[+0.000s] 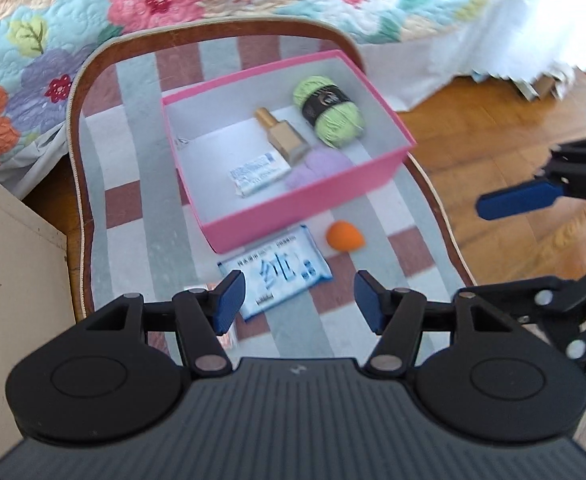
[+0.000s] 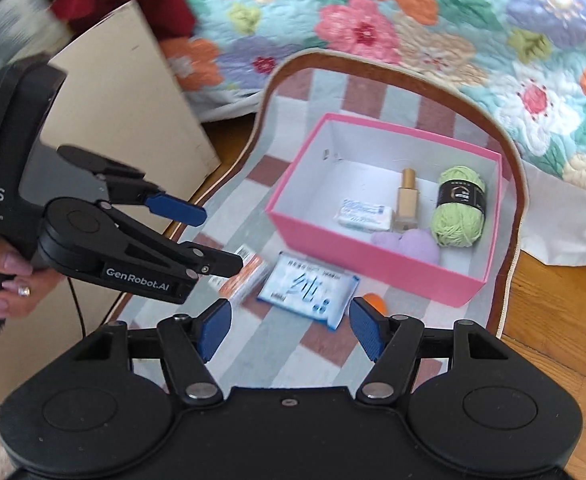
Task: Organize objects
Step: 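Open both grippers, withdraw, and reach toward the clear orange-labelled case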
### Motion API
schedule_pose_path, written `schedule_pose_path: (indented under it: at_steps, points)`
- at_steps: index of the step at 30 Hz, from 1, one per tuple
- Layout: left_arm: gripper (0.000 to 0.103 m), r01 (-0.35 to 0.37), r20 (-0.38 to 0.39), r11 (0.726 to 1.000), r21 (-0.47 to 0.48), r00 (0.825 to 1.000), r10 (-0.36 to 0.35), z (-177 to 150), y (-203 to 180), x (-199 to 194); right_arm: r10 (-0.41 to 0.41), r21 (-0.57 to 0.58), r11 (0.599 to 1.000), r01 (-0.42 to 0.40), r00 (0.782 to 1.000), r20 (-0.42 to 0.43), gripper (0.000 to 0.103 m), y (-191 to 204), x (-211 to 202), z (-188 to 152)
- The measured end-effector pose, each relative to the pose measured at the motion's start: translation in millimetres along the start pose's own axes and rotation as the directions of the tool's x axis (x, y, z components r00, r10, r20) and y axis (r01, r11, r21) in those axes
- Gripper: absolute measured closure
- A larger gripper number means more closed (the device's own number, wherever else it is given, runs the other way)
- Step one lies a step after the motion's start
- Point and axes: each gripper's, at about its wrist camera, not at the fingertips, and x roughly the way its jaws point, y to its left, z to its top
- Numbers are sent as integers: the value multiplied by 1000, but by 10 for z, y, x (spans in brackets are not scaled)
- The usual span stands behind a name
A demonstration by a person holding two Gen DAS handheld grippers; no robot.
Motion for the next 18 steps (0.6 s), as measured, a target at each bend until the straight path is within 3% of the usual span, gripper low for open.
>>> schedule_pose_path:
  at_steps: [6,8,18]
  points:
    - [43,34,19,999,11,999,-34,-304,-61,-85,30,-89,996,-30,1000,-4,31,322,69,-291]
    - [43,16,32,1000,-8,999,-15,-397,-42,-86,32,-96,995,-31,999,17,31,398,112,-372]
    - [42,-4,-1,990,-138,1000,4,-672,434,294,172,-88,982,-170,985,19,28,514,569,-590]
